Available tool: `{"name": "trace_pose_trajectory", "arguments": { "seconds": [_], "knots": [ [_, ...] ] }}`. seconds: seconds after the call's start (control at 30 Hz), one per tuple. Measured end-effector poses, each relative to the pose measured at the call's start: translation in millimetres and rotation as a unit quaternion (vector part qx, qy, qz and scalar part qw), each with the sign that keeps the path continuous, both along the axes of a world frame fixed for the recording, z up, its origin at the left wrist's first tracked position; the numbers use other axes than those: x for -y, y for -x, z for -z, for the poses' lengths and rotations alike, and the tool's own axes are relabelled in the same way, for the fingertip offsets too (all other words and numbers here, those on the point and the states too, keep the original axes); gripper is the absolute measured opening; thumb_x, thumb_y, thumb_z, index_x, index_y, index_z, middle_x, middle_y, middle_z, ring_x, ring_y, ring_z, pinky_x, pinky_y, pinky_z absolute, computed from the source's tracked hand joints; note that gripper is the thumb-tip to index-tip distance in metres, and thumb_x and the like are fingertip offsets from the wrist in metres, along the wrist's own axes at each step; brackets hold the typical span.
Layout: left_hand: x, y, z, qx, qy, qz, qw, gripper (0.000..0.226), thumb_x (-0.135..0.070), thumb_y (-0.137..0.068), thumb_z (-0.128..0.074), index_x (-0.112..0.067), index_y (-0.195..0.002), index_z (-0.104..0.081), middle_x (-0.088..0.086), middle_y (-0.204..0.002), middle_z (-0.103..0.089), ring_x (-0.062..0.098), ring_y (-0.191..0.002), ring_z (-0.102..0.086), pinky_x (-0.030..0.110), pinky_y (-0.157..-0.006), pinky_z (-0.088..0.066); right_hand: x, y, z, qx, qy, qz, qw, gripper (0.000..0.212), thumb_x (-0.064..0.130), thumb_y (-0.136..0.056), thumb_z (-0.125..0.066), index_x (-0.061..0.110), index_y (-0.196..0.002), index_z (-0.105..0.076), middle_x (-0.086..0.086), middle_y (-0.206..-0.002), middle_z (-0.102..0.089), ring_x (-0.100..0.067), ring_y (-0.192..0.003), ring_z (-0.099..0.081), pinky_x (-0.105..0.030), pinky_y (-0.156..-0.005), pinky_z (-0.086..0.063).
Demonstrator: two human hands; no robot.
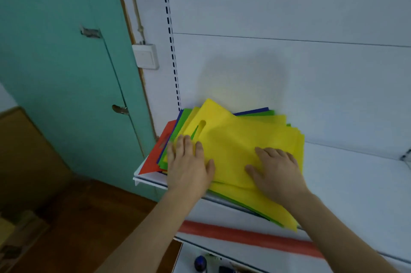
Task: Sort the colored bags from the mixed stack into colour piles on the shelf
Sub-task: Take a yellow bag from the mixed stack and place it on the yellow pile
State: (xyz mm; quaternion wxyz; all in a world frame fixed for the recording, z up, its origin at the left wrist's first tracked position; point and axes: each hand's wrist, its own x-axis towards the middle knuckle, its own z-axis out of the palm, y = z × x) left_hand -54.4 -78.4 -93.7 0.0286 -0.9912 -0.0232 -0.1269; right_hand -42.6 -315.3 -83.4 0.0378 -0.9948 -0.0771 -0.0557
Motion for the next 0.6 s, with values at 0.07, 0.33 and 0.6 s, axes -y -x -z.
{"name": "trace_pose_trajectory", "arguments": {
  "seconds": [0.07,0.33,0.6],
  "knots": [
    [1,0,2,-0.008,-0.006,0.021,1.0,0.073,-0.063,-0.101,-0.026,-0.015,-0.151,-0.05,0.017,-0.16,-0.042,0.036,-0.153,-0.025,0.058,-0.124,-0.015,-3,10,-1,0.024,-0.005,0.024,0.999,0.051,0.058,-0.102,-0.048,0.026,-0.141,-0.061,0.001,-0.138,-0.06,-0.028,-0.13,-0.054,-0.045,-0.115,-0.037],
    [-1,0,-8,0.025,0.027,0.111,0.993,0.05,-0.053,-0.103,-0.045,-0.019,-0.136,-0.059,0.001,-0.122,-0.073,0.031,-0.131,-0.049,0.052,-0.113,-0.033,-13,32,-9,-0.006,-0.005,0.195,0.981,0.06,0.074,-0.099,-0.038,0.033,-0.14,-0.055,-0.009,-0.15,-0.043,-0.036,-0.134,-0.046,-0.048,-0.106,-0.046],
    [8,1,-1,0.003,0.049,0.144,0.988,0.042,-0.022,-0.107,-0.046,-0.02,-0.149,-0.047,0.001,-0.136,-0.068,0.035,-0.142,-0.043,0.055,-0.111,-0.038,-20,31,-9,-0.002,-0.034,0.188,0.982,0.066,0.072,-0.099,-0.042,0.03,-0.15,-0.047,-0.006,-0.156,-0.041,-0.032,-0.142,-0.039,-0.047,-0.109,-0.044]
  ]
}}
